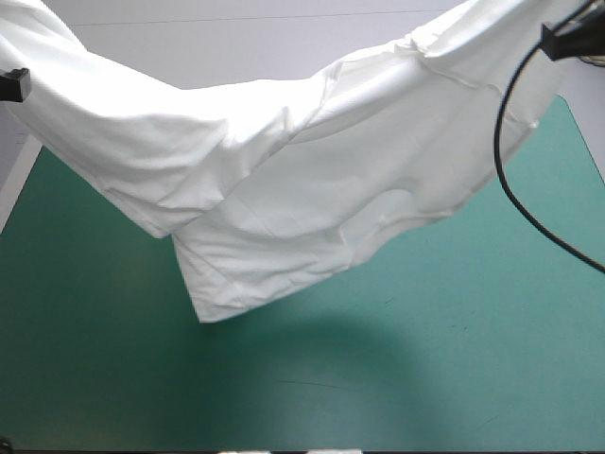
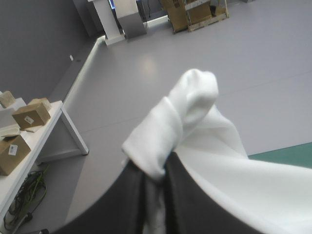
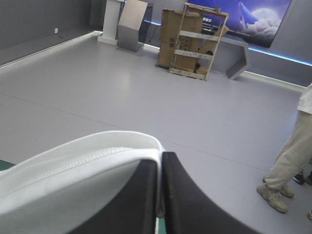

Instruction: Fold the cloth

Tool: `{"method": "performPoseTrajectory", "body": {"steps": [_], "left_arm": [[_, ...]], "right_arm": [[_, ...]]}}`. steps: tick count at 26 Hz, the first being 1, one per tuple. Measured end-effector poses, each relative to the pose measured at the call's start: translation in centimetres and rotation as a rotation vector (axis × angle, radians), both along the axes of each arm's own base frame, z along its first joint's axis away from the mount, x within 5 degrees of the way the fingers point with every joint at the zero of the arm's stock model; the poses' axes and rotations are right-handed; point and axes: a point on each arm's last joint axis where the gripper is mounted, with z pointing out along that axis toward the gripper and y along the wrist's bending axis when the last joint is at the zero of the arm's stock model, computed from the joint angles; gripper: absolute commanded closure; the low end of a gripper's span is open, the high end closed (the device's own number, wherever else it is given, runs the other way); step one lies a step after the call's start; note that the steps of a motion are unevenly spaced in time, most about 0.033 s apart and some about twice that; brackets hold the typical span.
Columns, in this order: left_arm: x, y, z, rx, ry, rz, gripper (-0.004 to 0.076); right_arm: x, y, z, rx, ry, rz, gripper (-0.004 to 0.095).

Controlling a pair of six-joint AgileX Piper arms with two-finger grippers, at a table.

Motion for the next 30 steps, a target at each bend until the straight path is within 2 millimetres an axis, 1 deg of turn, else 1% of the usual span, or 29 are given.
{"method": "performPoseTrajectory", "body": {"steps": [1,3,5,8,9,10,11,12,16,19,21,22,23,25,26,27,30], "left_arm": [[-1.5,0.2,0.5,0.004,-0.032,-0.001,0.0705],[-3.6,0.3,1.0,0.009,-0.073,-0.011,0.0705],[-5.2,0.3,1.3,0.004,-0.104,-0.024,0.0705],[-6.8,0.3,1.5,-0.002,-0.132,-0.040,0.0705],[-7.0,0.3,1.4,-0.003,-0.129,-0.043,0.0705],[-6.7,0.3,1.2,-0.002,-0.112,-0.043,0.0705],[-5.9,0.2,0.6,0.001,-0.075,-0.043,0.0705],[-4.3,0.1,-0.4,0.006,-0.015,-0.043,0.0705],[0.6,-0.4,-3.8,0.021,0.161,-0.045,0.0705],[5.4,-1.0,-7.1,0.023,0.241,-0.053,0.0705],[8.8,-1.5,-9.6,0.012,0.276,-0.065,0.0705],[10.1,-1.7,-10.7,0.006,0.291,-0.072,0.0705],[11.7,-2.0,-12.1,0.000,0.312,-0.080,0.0705],[14.8,-2.4,-15.0,-0.016,0.361,-0.093,0.0705],[16.2,-2.7,-16.4,-0.026,0.386,-0.100,0.0705],[18.8,-3.1,-19.3,-0.051,0.434,-0.111,0.0705],[21.9,-3.7,-22.7,-0.094,0.483,-0.123,0.0704]], "right_arm": [[-2.2,-0.6,0.4,-0.007,-0.038,-0.017,0.0922],[-4.4,-1.1,0.7,-0.006,-0.077,-0.021,0.0922],[-5.8,-1.5,0.8,-0.003,-0.090,-0.022,0.0922],[-6.7,-1.6,0.5,0.016,-0.065,-0.015,0.0922],[-6.4,-1.5,0.3,0.021,-0.045,-0.006,0.0922],[-5.6,-1.1,-0.2,0.022,-0.008,0.009,0.0922],[-4.7,-0.8,-0.8,0.017,0.030,0.019,0.0922],[-3.3,-0.4,-1.6,0.014,0.081,0.036,0.0922],[0.9,0.6,-4.1,-0.013,0.225,0.039,0.0922],[5.1,1.3,-6.6,-0.045,0.315,0.014,0.0922],[8.6,1.8,-8.6,-0.070,0.355,-0.005,0.0922],[10.1,2.1,-9.6,-0.080,0.374,-0.010,0.0922],[12.1,2.5,-10.8,-0.090,0.388,-0.014,0.0922],[14.9,3.1,-12.8,-0.100,0.414,-0.013,0.0922],[16.8,3.5,-14.2,-0.105,0.431,-0.010,0.0922],[19.6,4.2,-16.4,-0.114,0.461,-0.007,0.0922],[23.6,5.0,-20.1,-0.122,0.518,-0.005,0.0921]]}}
